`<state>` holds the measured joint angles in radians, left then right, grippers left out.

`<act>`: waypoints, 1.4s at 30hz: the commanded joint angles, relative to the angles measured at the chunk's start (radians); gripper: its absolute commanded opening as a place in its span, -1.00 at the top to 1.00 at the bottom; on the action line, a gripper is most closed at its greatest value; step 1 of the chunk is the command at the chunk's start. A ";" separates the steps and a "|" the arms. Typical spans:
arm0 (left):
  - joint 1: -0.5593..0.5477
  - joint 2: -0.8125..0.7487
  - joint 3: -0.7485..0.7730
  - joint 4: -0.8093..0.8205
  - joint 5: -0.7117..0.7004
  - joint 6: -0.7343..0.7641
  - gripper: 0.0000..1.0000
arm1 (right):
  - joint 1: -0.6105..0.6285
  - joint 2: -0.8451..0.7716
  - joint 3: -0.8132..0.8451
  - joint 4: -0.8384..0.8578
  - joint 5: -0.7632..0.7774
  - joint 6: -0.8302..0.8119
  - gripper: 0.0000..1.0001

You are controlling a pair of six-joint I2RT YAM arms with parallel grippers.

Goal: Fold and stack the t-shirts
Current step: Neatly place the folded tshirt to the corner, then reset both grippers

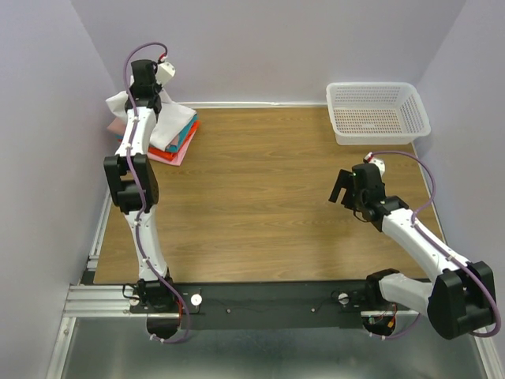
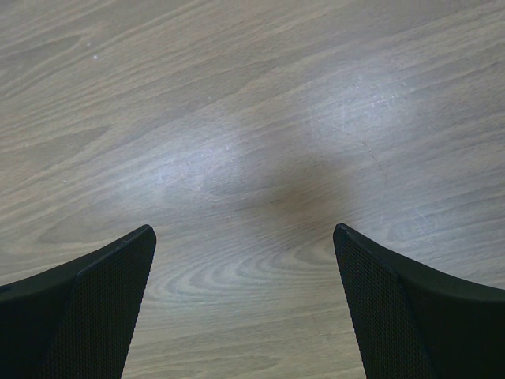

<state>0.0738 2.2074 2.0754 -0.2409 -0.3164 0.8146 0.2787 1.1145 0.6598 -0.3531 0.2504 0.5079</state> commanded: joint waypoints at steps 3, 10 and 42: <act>0.037 0.081 0.121 0.023 0.000 -0.091 -0.41 | 0.004 -0.001 0.049 -0.038 0.021 0.024 -1.00; 0.081 0.037 0.123 0.041 0.014 -0.205 -0.97 | 0.002 -0.008 0.064 -0.056 0.018 0.037 -1.00; -0.629 -0.926 -1.140 0.072 -0.086 -1.474 -0.97 | 0.002 -0.455 -0.083 -0.072 0.040 0.115 -1.00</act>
<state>-0.5396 1.3453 1.0153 -0.1928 -0.3202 -0.5148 0.2787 0.6865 0.6132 -0.4065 0.2611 0.6029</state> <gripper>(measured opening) 0.985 0.997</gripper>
